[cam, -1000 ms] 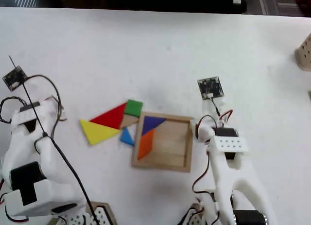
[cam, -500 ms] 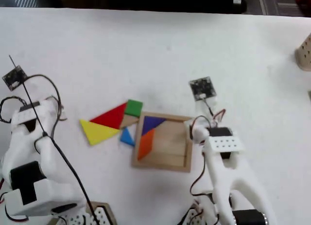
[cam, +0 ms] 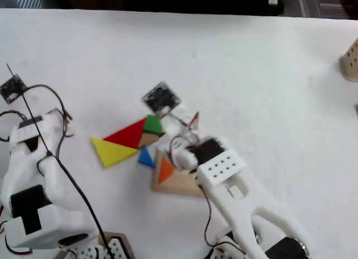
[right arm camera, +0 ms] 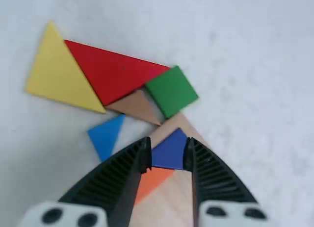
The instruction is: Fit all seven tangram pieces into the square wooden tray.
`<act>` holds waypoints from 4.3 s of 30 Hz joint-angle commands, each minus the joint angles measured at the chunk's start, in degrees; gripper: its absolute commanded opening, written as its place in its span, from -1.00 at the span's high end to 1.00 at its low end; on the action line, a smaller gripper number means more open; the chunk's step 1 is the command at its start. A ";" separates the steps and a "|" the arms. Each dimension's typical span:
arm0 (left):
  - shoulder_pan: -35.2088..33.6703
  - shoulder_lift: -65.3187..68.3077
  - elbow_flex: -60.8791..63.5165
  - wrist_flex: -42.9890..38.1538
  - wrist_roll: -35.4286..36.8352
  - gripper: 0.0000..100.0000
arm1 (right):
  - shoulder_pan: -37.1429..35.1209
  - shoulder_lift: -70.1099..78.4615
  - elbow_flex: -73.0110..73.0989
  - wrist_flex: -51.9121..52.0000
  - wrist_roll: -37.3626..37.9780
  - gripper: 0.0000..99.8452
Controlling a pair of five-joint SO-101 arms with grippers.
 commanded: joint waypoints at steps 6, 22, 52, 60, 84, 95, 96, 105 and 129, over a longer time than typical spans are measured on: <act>-1.89 7.16 -12.31 7.30 2.73 0.63 | -9.01 12.97 -3.08 -6.55 -2.02 0.53; -1.63 7.96 -12.75 7.21 2.46 0.63 | -12.79 21.93 -9.76 -5.32 -13.36 0.53; -1.01 7.96 -12.75 7.21 2.37 0.63 | -12.70 30.37 -14.51 -2.51 -18.90 0.53; -1.01 7.96 -12.75 7.21 2.37 0.63 | -12.62 30.55 -14.77 -2.86 -21.01 0.53; -0.92 8.04 -12.84 7.21 2.37 0.63 | -10.51 38.20 -24.09 6.29 -21.98 0.64; -0.92 8.04 -12.84 7.21 2.37 0.63 | -10.51 38.73 -24.79 6.37 -21.89 0.65; -0.92 8.04 -12.84 7.21 2.37 0.63 | -10.51 38.73 -24.79 6.37 -21.89 0.69; -0.92 8.04 -12.84 7.21 2.37 0.63 | -8.92 34.68 -26.20 12.09 -19.08 0.85; -0.92 8.04 -12.66 7.21 2.37 0.63 | 7.34 16.04 -13.36 23.52 32.18 0.84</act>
